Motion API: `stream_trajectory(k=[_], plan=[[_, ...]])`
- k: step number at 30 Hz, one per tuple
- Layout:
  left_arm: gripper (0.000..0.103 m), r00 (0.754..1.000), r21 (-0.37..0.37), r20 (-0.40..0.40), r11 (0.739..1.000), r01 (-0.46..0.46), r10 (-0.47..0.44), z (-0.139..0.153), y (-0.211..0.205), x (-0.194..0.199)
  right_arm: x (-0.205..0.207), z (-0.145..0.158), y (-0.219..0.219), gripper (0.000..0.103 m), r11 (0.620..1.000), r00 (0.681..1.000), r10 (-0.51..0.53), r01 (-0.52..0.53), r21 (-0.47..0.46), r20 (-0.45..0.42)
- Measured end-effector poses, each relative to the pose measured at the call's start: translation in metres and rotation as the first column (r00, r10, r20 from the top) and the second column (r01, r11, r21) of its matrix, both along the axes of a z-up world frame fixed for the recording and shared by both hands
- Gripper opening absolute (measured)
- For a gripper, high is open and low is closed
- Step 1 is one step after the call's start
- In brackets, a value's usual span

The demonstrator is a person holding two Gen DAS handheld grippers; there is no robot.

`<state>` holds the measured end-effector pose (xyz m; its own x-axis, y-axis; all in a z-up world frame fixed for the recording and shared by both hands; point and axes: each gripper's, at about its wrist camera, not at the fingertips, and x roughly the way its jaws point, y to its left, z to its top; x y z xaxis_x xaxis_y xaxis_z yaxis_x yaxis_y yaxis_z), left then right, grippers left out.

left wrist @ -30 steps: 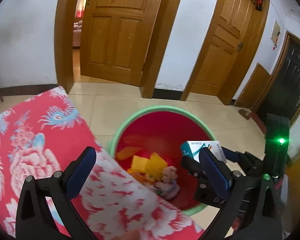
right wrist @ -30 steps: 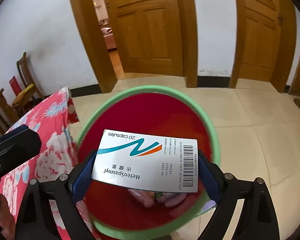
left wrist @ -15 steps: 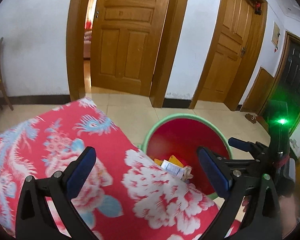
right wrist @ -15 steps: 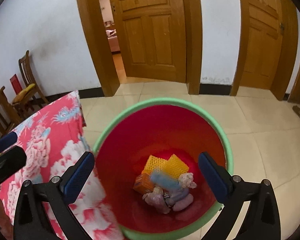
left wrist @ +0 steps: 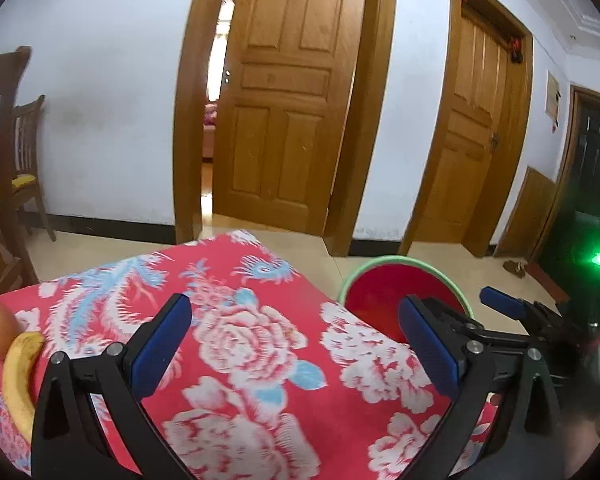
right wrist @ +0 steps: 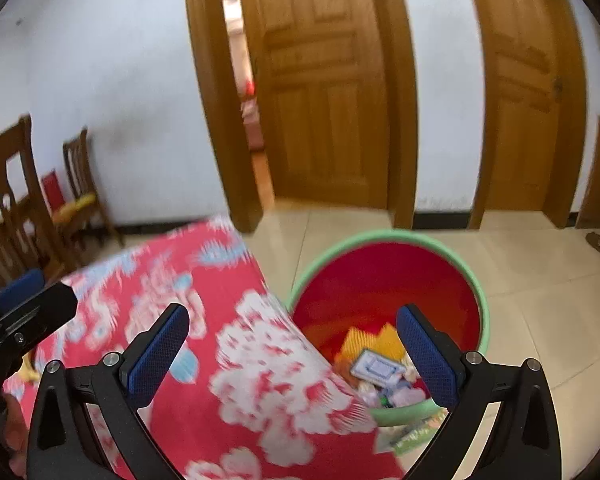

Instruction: Collect trash

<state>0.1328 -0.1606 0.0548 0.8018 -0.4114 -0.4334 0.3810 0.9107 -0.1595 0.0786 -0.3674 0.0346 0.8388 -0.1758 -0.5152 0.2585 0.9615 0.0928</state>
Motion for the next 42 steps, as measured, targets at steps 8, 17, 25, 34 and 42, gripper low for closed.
stream_trajectory(k=[8,17,25,34,42], plan=[[0.101,0.999,0.034,0.013,0.999,-0.04,0.04,-0.035,0.025,0.001,-0.006,-0.005,0.039,0.103,0.998,0.995,-0.011,0.017,-0.055,0.098],[0.101,0.989,0.128,0.129,0.988,-0.091,0.075,-0.054,0.014,-0.019,-0.017,-0.028,0.044,0.103,0.995,0.992,-0.041,0.052,-0.086,0.119],[0.102,0.991,0.123,0.118,0.989,-0.083,0.069,-0.064,0.017,-0.024,-0.022,-0.026,0.049,0.103,0.987,0.988,-0.078,0.095,-0.128,0.131],[0.102,0.991,0.119,0.117,0.99,-0.08,0.066,-0.056,0.016,-0.022,-0.02,-0.021,0.049,0.103,0.988,0.989,-0.074,0.09,-0.129,0.128],[0.102,0.992,0.116,0.113,0.991,-0.073,0.06,-0.049,0.015,-0.017,-0.022,-0.019,0.052,0.103,0.986,0.988,-0.077,0.095,-0.135,0.137]])
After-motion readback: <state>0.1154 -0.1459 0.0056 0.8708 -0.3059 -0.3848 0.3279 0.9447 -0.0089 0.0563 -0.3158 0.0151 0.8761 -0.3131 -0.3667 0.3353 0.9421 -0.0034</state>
